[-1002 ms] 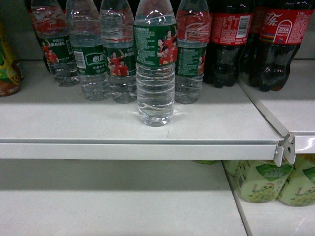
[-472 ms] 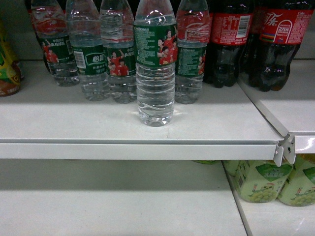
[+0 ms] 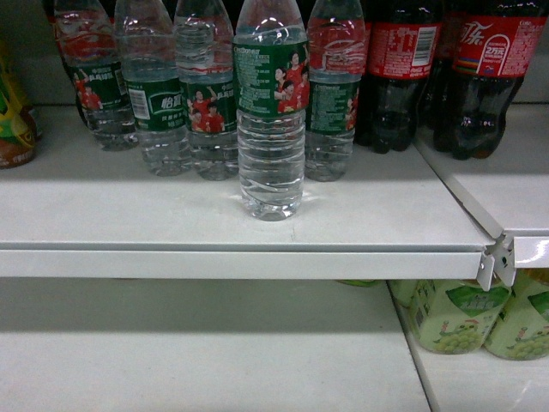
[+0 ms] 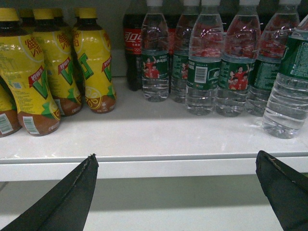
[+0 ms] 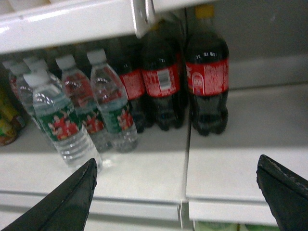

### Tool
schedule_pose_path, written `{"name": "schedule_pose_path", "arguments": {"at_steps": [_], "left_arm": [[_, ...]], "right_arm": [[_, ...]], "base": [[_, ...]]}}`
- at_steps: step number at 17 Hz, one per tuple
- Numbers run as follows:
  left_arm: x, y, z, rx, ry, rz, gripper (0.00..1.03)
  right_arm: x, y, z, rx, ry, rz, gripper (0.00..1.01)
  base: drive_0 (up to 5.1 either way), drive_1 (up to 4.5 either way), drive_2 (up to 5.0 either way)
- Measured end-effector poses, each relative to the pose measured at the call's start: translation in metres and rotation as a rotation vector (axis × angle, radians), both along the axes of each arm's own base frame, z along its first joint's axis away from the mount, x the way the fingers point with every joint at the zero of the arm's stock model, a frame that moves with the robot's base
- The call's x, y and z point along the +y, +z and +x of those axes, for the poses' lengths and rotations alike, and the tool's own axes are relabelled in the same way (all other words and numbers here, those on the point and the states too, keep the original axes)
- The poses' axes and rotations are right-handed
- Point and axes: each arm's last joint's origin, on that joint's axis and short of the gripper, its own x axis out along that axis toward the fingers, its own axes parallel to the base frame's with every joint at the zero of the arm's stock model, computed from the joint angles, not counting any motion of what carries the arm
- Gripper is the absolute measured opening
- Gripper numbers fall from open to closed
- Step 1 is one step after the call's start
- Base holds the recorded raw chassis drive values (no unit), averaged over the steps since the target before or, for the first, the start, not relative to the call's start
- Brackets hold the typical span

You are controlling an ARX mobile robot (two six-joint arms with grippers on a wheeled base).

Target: Move water from second to third shelf

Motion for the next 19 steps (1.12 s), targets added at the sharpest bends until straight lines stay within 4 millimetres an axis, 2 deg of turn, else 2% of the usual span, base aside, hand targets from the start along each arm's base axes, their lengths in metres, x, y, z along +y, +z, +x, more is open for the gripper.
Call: {"name": "schedule_pose_path", "arguments": {"at_steps": [2,3,5,9,16,17,19], "left_arm": [[0.0,0.0,0.0,0.0,0.0,0.0,0.98],[0.0,0.0,0.0,0.0,0.0,0.0,0.98],[0.0,0.0,0.0,0.0,0.0,0.0,0.98],[0.0,0.0,0.0,0.0,0.0,0.0,0.98],[0.0,0.0,0.0,0.0,0.0,0.0,0.98],[0.0,0.0,0.0,0.0,0.0,0.0,0.98],[0.0,0.0,0.0,0.0,0.0,0.0,0.98]], "right_arm": [[0.009,0.026,0.026,-0.063,0.034,-0.013,0.98],[0.015,0.028,0.035,-0.067,0.045,-0.022,0.98],[0.035,0.015,0.05,-0.045,0.11,-0.047,0.98],[0.078,-0.025,0.065,0.046,0.235,-0.099,0.98],[0.101,-0.041,0.069,0.085,0.274,-0.12,0.98],[0.11,-0.046,0.072,0.098,0.294,-0.126,0.98],[0.149,-0.045,0.084,0.062,0.404,-0.122,0.98]], "base": [[0.0,0.0,0.0],[0.0,0.0,0.0],[0.0,0.0,0.0],[0.0,0.0,0.0],[0.0,0.0,0.0],[0.0,0.0,0.0],[0.0,0.0,0.0]]}}
